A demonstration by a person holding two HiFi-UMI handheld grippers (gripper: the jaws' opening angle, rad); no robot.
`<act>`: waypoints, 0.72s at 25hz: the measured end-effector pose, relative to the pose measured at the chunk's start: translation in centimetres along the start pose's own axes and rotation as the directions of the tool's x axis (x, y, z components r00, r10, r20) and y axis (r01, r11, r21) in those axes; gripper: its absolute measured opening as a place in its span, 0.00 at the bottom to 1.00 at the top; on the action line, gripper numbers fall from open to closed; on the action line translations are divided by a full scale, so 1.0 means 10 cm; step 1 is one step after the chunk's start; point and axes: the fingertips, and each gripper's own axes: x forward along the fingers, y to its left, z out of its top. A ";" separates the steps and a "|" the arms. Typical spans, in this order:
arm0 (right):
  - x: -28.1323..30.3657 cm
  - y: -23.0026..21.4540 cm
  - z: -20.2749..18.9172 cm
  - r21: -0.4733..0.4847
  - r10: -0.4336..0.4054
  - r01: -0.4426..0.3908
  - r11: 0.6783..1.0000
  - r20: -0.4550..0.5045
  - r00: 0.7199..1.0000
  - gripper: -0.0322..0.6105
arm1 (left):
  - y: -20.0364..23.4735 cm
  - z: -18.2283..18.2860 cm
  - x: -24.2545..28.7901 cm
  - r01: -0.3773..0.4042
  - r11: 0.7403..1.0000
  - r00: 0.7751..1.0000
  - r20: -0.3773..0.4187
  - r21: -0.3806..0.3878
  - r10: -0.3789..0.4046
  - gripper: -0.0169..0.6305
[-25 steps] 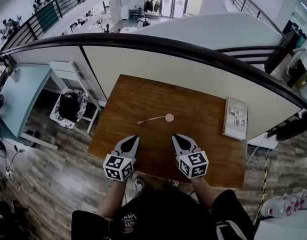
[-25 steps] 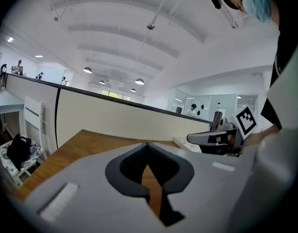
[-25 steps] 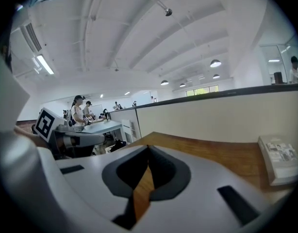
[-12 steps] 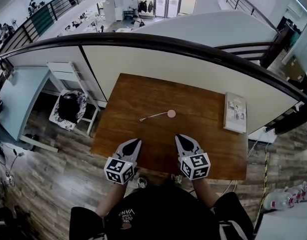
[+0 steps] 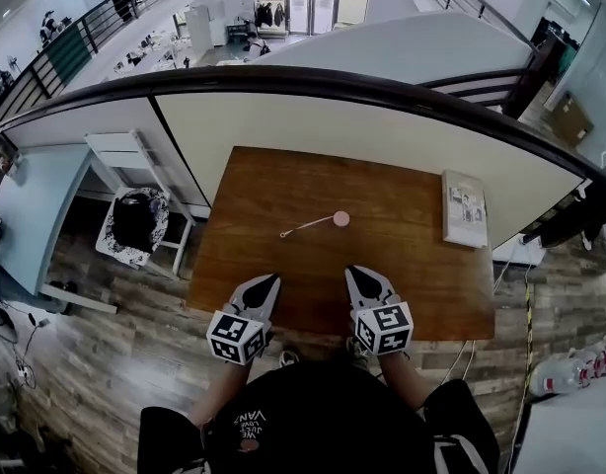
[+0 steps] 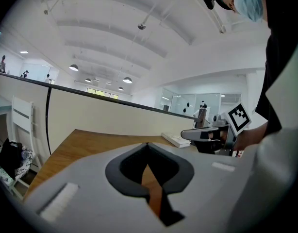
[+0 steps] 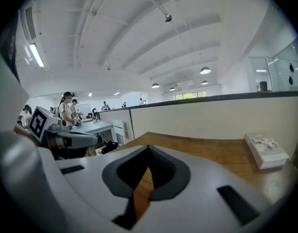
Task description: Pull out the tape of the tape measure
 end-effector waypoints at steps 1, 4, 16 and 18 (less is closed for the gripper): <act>0.01 0.01 0.00 0.000 -0.007 0.007 1.000 0.000 1.000 0.07 | 0.02 -0.01 -0.01 0.005 1.000 1.000 -0.002 0.000 -0.005 0.04; 0.01 0.03 -0.03 -0.008 -0.033 0.033 0.999 -0.007 0.999 0.07 | 0.04 -0.06 -0.03 0.018 1.000 1.000 -0.012 -0.007 -0.019 0.04; 0.02 -0.13 -0.10 0.001 -0.076 0.076 0.997 -0.038 0.996 0.07 | 0.03 -0.06 0.08 0.022 0.999 1.000 -0.008 -0.023 -0.023 0.04; 0.04 -0.15 -0.10 0.002 -0.073 0.073 0.997 -0.039 0.997 0.07 | 0.02 -0.06 0.11 0.022 1.000 1.000 -0.010 -0.022 -0.022 0.04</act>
